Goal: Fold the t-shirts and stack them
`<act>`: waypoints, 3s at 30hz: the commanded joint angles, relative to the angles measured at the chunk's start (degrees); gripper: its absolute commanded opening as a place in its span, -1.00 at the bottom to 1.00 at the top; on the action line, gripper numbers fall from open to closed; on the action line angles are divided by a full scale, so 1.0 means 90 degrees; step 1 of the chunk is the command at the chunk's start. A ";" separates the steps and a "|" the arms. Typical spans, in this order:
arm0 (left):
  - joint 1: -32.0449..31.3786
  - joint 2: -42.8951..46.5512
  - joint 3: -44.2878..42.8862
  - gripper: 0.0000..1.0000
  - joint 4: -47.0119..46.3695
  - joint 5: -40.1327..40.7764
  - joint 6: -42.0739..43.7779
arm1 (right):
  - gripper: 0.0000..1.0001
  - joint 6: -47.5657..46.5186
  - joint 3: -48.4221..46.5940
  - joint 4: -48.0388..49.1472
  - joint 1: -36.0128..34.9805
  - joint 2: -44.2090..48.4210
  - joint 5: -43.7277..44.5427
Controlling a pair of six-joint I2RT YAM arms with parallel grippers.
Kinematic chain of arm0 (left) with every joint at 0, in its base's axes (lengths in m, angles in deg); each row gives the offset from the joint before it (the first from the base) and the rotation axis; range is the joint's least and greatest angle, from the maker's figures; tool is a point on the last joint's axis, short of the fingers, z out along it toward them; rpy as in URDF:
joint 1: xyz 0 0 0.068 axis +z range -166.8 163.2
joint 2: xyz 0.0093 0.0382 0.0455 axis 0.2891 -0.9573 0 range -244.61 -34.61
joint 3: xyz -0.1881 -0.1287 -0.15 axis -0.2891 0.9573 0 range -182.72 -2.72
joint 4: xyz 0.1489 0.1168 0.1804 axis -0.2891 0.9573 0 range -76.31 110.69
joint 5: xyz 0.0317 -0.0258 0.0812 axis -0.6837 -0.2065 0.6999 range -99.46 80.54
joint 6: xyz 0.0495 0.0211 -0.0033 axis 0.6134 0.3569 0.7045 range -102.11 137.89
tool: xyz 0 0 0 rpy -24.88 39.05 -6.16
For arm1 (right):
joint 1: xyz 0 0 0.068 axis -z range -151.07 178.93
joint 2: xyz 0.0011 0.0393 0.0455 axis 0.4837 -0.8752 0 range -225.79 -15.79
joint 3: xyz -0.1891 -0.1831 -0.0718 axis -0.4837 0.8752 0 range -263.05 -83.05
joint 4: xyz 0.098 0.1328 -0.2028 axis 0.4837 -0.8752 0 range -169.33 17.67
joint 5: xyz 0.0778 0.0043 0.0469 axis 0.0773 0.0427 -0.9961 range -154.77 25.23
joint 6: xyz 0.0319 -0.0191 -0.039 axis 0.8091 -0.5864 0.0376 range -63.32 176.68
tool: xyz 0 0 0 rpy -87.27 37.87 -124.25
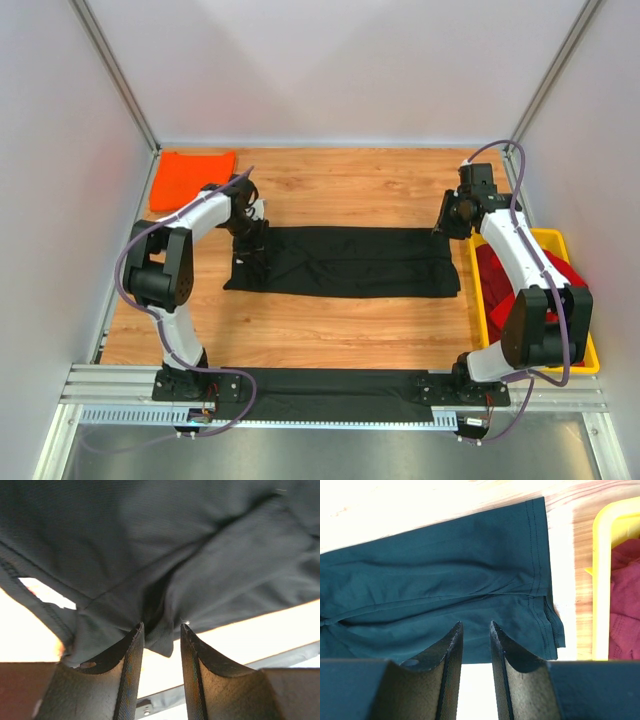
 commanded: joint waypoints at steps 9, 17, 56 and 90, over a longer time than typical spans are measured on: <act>-0.0097 0.0800 0.0433 -0.16 -0.0610 -0.1419 -0.0085 | -0.39 0.0049 -0.0071 0.0032 -0.0027 0.0296 -0.0010; -0.0175 0.0898 0.0541 -0.16 -0.0718 -0.1517 -0.0164 | -0.39 0.0048 -0.0120 0.0002 -0.0037 0.0325 -0.0127; -0.1298 0.0379 -0.0319 -0.98 0.0063 0.0886 0.0198 | -0.38 -0.0020 -0.0071 -0.0037 -0.0105 0.0403 -0.0001; -0.1494 0.0361 -0.0640 -0.21 -0.0268 0.0416 0.0911 | -0.38 -0.0108 -0.0012 -0.0046 -0.0105 0.0433 0.0009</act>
